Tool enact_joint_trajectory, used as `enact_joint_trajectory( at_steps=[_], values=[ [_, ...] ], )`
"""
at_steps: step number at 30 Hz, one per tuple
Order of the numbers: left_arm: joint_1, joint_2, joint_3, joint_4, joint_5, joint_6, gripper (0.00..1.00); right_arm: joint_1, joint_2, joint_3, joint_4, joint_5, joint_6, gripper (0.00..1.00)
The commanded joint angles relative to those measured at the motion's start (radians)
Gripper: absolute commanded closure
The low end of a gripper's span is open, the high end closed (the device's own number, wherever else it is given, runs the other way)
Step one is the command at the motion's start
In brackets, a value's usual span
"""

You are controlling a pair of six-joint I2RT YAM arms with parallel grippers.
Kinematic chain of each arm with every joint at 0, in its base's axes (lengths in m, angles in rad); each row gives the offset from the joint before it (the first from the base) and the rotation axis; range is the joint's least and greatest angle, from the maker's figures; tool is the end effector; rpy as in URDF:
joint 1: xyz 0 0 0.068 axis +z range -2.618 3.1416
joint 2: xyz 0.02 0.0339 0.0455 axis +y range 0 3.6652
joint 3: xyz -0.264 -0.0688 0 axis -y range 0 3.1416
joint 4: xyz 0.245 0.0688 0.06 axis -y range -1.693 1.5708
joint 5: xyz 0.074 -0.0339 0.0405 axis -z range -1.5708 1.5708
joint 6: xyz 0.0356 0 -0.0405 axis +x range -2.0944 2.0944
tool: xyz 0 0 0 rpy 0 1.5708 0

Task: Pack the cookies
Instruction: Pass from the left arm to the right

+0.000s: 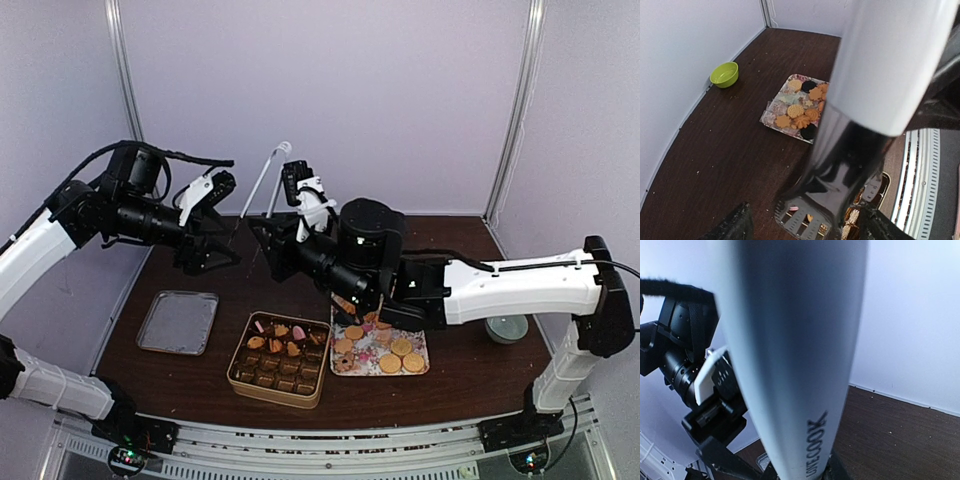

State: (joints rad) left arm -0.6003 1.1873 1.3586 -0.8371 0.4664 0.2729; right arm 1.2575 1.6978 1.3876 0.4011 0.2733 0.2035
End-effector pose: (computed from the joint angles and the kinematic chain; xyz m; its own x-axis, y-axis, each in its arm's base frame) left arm 0.1854 -0.1463 0.3939 -0.2762 0.4808 -0.8322 0.9043 0.4233 -0.0555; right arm 0.1364 0.3898 0.3676 -0.1410 0.1962 -0.9704 -0.8216 0.5236 0.2253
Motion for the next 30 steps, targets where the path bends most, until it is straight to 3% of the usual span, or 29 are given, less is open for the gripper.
enact_joint_trajectory(
  at_steps=[1,4,13,20,24,26,27,28,29,30],
  values=[
    [-0.004,-0.018,-0.041,0.058,-0.068,0.012,0.28,0.023,0.053,0.099,-0.061,0.118,-0.05,1.0],
    [-0.01,-0.016,-0.039,0.075,-0.114,0.01,0.34,0.034,0.089,0.16,-0.098,0.143,-0.052,1.0],
    [-0.011,-0.035,-0.059,0.11,-0.188,-0.001,0.68,0.046,0.13,0.229,-0.149,0.241,-0.04,1.0],
    [-0.011,-0.035,-0.077,0.115,-0.197,-0.009,0.79,0.052,0.16,0.282,-0.149,0.252,-0.048,1.0],
    [-0.01,-0.035,-0.063,0.115,-0.215,0.0,0.91,0.054,0.167,0.285,-0.151,0.26,-0.044,1.0],
    [-0.01,-0.039,-0.069,0.118,-0.223,0.002,0.9,0.054,0.163,0.274,-0.141,0.255,-0.036,1.0],
    [-0.01,-0.042,-0.077,0.124,-0.222,0.002,0.81,0.054,0.163,0.275,-0.138,0.251,-0.032,1.0],
    [-0.011,-0.047,-0.087,0.132,-0.222,-0.001,0.63,0.054,0.163,0.276,-0.135,0.245,-0.027,1.0],
    [-0.012,-0.051,-0.097,0.143,-0.224,-0.005,0.51,0.054,0.164,0.277,-0.131,0.235,-0.024,1.0],
    [-0.013,-0.051,-0.104,0.151,-0.226,-0.009,0.45,0.054,0.163,0.278,-0.125,0.223,-0.02,1.0]
  ],
)
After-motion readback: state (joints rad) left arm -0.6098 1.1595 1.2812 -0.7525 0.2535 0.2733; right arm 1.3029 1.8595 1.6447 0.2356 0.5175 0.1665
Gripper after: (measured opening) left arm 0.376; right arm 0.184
